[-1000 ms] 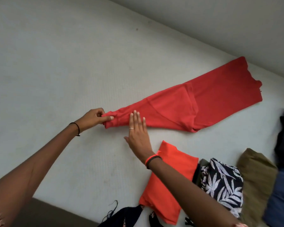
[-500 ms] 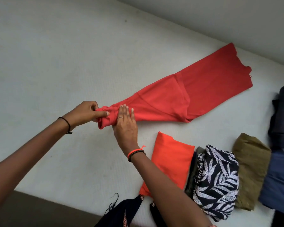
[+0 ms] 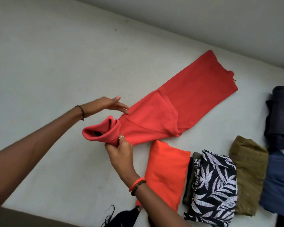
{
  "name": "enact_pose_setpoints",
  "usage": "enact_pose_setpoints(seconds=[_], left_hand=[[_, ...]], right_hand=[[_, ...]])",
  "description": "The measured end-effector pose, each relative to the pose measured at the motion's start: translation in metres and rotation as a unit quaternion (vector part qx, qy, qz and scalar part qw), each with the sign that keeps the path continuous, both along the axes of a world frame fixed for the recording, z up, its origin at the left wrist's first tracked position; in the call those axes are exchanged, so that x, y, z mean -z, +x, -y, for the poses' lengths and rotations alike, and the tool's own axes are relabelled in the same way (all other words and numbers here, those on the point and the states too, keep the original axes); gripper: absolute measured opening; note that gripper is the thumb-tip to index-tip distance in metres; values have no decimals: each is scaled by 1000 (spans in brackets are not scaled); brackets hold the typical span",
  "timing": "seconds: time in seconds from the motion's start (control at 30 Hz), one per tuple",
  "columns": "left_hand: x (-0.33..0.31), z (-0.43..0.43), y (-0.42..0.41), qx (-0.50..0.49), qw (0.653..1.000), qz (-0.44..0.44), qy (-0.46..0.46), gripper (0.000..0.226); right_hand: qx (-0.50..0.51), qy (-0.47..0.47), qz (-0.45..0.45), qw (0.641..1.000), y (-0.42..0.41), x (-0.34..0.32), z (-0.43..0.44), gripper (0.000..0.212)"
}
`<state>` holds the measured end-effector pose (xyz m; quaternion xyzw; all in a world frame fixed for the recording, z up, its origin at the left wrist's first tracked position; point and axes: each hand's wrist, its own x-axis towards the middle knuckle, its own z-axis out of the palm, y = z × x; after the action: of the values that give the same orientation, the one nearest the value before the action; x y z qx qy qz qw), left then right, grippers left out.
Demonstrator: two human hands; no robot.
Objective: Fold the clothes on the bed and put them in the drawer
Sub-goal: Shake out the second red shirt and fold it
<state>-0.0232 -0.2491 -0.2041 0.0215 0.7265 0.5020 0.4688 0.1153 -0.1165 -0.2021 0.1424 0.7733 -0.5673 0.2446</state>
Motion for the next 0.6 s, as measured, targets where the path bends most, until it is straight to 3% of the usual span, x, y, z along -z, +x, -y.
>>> enact_pose_setpoints(seconds=[0.1,0.23,0.37,0.43,0.6], left_hand=[[30,-24,2,2,997,72,-6,85],[42,-31,0,-49,995,31,-80,85],[56,-42,-2,26,993,13,-116,92],[62,-47,-1,52,986,-20,-156,86],[80,-47,7,72,966,-176,-174,88]], right_hand=[[51,-67,19,996,-16,1,-19,26],[99,-166,81,978,-51,8,-64,8],[169,-258,188,933,-96,23,-116,8],[221,-257,237,911,-113,34,-130,8],[227,-228,275,906,-125,55,-141,13]])
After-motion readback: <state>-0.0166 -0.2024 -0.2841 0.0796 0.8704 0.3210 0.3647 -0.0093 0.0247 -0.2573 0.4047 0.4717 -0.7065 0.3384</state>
